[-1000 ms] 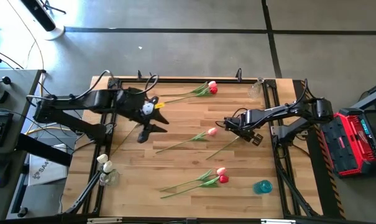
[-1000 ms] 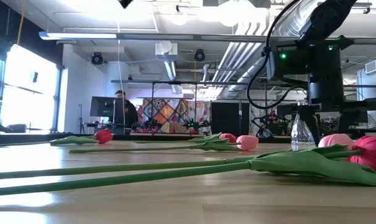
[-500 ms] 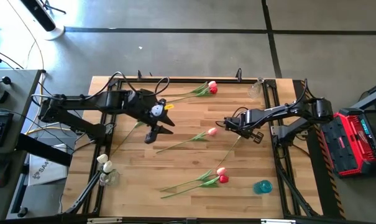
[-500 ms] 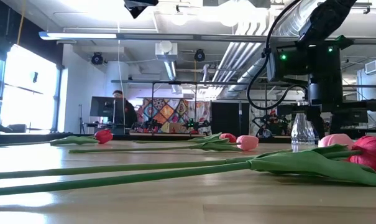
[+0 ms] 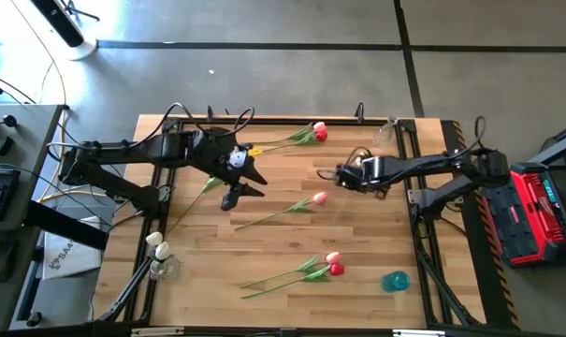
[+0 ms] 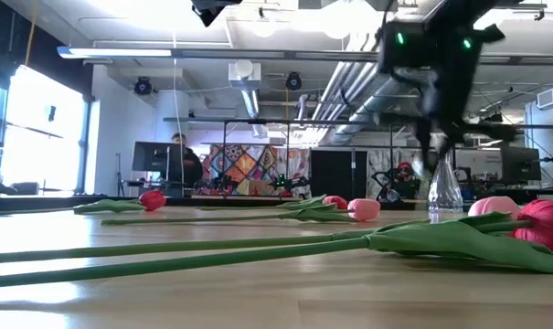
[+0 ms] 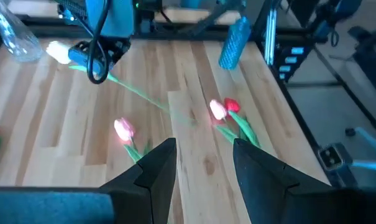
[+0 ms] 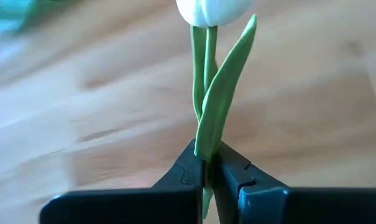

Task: Sort flowers into vase by color
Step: Put the white flower into the bottom transparent vase

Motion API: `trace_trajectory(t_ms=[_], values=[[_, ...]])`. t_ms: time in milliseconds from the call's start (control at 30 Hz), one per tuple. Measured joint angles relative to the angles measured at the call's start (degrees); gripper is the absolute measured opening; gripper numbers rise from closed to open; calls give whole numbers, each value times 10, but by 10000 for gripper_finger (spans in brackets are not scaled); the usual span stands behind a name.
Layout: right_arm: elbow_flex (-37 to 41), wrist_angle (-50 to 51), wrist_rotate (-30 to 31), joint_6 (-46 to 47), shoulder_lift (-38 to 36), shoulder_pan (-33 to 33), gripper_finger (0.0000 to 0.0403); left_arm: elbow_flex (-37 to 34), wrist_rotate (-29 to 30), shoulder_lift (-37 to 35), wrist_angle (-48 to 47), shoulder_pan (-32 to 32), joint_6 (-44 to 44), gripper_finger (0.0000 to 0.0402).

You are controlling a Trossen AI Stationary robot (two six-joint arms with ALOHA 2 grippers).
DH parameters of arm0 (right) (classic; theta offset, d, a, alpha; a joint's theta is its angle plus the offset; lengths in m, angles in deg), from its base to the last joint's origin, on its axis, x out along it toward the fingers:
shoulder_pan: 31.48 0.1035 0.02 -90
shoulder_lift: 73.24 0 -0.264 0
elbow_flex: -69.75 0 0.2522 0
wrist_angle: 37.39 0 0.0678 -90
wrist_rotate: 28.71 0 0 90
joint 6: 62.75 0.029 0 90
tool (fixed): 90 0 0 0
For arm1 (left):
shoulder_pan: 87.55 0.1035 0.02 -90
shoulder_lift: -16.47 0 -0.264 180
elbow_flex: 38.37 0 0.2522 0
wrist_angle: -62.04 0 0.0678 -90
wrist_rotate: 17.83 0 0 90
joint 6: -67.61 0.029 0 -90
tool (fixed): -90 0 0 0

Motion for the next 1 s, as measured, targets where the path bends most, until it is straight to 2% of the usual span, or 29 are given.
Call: trace_trajectory(t_ms=[200, 467, 633, 767, 1000], values=[[-112, -3, 74, -170, -10, 29, 4, 0, 1, 0, 31, 10, -7, 147], [-290, -59, 174, -475, -10, 97, 2, 0, 0, 3, 74, 10, -23, 147], [-366, -68, 236, -564, -11, 134, 1, 0, 0, 3, 110, 14, -42, 147], [-388, -146, 236, -644, -11, 159, 1, 0, 0, 3, 155, 17, -48, 147], [-390, -307, 191, -797, -7, 197, 0, 0, -35, 11, 230, 7, -48, 147]])
